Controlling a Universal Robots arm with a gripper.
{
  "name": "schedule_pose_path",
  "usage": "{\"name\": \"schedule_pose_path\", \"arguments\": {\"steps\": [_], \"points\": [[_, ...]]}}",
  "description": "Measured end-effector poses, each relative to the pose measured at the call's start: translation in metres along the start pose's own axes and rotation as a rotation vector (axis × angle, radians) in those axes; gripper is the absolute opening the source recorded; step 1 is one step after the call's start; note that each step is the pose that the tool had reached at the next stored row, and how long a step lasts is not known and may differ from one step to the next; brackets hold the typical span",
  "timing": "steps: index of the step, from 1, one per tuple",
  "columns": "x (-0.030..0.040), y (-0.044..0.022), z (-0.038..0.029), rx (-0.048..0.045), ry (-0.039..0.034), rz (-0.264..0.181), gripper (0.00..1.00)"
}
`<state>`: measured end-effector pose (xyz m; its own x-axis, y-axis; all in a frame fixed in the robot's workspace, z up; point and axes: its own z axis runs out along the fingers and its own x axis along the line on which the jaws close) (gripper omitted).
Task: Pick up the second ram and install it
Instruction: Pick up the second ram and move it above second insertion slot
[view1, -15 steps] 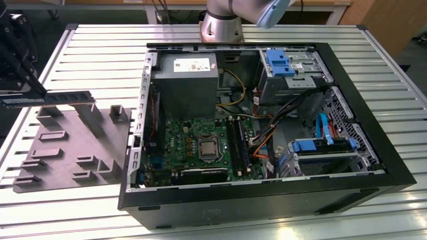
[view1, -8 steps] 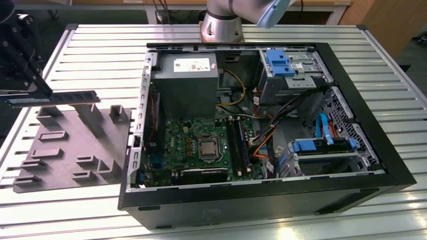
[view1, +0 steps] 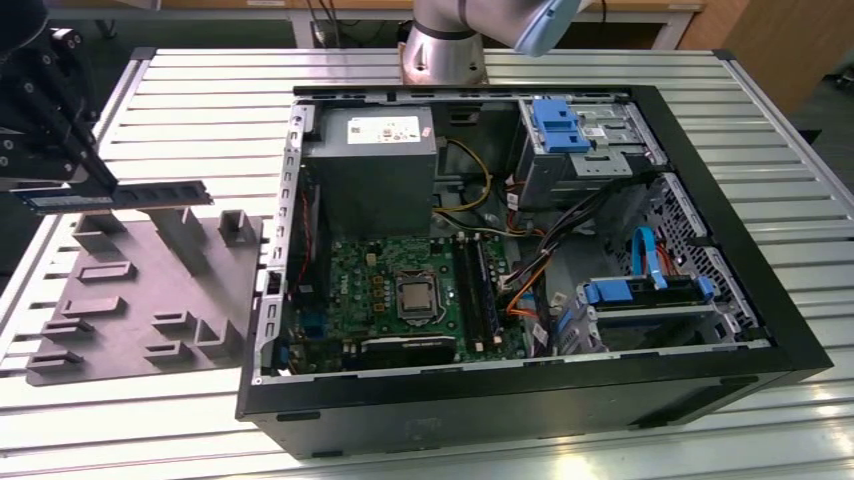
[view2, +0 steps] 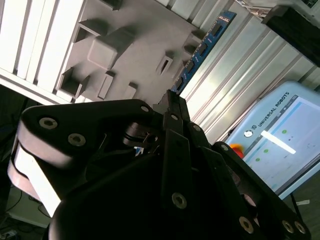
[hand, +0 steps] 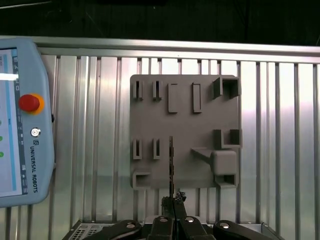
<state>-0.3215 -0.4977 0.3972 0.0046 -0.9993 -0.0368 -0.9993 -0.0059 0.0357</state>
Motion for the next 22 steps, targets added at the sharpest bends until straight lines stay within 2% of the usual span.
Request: {"name": "schedule_pose_path", "arguments": {"steps": [22], "points": [[0.0001,-0.0255,-0.0009,0.0000,0.0000,0.000,0.11]]}}
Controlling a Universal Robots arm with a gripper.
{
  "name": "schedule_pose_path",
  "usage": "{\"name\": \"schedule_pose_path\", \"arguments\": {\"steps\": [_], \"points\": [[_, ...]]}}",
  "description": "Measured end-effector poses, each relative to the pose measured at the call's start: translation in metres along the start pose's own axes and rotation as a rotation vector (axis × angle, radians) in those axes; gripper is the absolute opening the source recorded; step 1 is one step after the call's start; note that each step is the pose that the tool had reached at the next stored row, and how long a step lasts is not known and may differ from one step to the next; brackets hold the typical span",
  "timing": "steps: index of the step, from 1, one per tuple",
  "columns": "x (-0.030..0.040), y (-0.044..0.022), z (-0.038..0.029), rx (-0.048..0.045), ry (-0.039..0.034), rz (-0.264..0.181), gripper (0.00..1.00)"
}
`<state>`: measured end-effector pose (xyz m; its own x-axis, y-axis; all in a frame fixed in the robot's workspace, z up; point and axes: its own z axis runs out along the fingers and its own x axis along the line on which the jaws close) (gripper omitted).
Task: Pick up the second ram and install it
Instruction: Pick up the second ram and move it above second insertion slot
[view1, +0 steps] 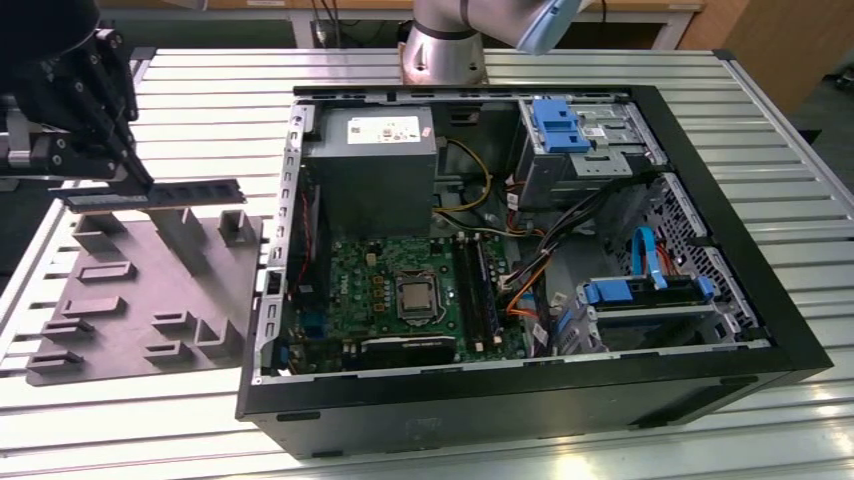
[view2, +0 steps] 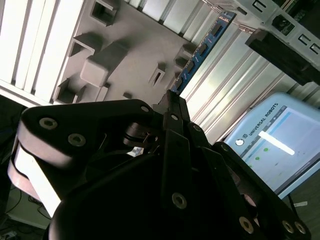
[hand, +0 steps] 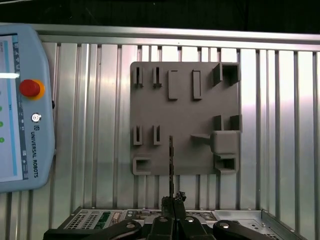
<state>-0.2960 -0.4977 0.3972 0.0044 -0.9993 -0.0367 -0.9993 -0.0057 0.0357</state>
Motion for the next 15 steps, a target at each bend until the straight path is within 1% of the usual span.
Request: {"name": "schedule_pose_path", "arguments": {"steps": [15], "points": [[0.0000,-0.0182,-0.0007,-0.0001,0.0001,0.000,0.11]]}}
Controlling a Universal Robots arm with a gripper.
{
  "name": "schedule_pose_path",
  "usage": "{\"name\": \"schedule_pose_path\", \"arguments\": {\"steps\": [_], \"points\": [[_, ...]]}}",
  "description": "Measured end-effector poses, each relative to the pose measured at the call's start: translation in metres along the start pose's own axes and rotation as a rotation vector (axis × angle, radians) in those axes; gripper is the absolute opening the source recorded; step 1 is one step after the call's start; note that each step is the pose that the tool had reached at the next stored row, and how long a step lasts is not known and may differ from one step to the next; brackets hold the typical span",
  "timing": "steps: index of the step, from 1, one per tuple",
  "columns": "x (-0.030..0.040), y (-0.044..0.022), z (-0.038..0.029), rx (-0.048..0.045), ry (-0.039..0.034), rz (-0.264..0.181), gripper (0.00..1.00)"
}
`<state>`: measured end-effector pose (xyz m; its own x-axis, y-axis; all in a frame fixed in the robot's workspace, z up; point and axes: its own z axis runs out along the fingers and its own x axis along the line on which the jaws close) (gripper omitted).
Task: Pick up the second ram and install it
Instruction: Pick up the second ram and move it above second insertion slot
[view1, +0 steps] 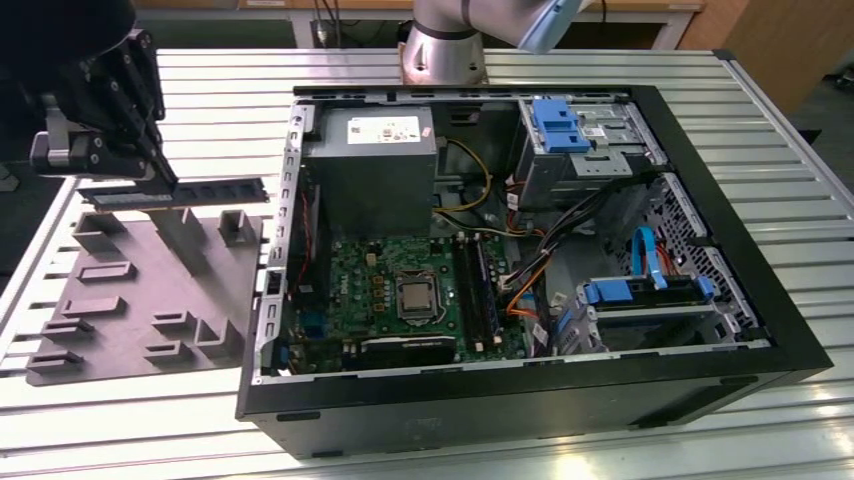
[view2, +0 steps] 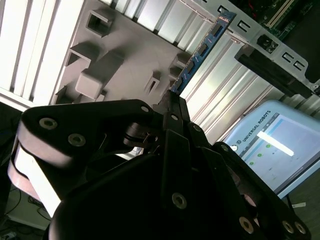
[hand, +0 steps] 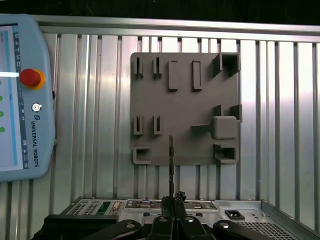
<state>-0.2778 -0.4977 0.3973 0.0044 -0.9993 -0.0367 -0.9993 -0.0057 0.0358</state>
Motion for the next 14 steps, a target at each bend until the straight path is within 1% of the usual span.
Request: {"name": "schedule_pose_path", "arguments": {"steps": [8,14], "points": [[-0.0001,-0.0079,-0.0002,0.0000,0.0000,0.000,0.11],[-0.0003,-0.0126,-0.0004,0.0000,0.0000,0.000,0.11]]}}
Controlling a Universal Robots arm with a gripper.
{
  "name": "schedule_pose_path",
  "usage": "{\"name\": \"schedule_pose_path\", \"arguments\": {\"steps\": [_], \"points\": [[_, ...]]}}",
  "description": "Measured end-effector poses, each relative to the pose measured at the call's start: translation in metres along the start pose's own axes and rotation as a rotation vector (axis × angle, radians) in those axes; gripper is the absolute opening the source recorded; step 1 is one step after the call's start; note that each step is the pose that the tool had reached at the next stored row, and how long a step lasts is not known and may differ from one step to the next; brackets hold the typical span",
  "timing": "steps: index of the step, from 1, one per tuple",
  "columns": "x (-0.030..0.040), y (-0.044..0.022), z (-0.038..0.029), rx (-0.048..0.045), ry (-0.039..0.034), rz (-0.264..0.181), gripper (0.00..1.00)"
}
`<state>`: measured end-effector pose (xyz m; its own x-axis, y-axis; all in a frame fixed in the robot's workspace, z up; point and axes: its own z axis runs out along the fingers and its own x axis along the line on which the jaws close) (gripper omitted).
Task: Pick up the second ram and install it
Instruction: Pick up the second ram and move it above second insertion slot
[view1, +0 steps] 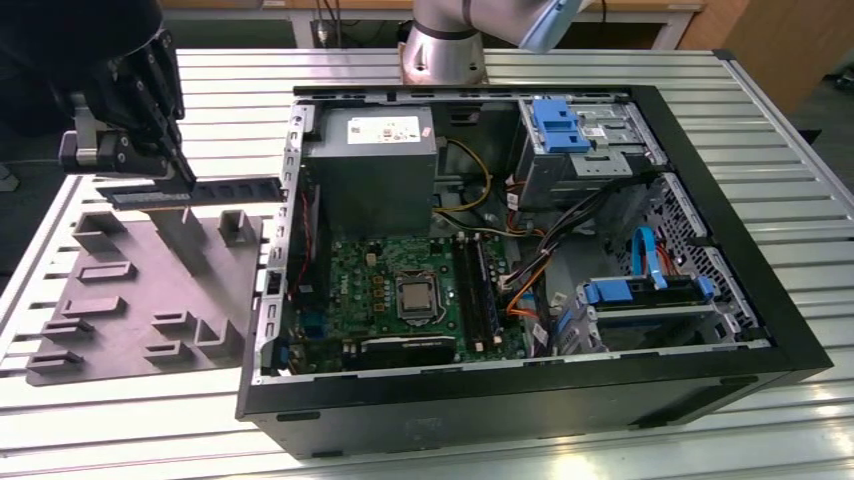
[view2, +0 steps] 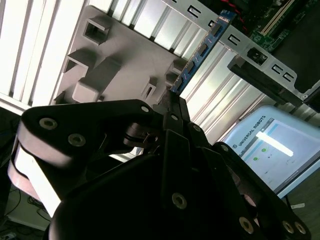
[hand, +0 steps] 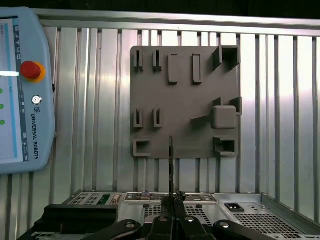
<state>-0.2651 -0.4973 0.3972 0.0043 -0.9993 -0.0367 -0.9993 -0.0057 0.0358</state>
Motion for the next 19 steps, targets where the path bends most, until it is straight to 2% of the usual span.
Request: {"name": "schedule_pose_path", "arguments": {"steps": [19], "points": [[-0.0004,-0.0108,-0.0004,0.0000,0.0000,0.000,0.11]]}}
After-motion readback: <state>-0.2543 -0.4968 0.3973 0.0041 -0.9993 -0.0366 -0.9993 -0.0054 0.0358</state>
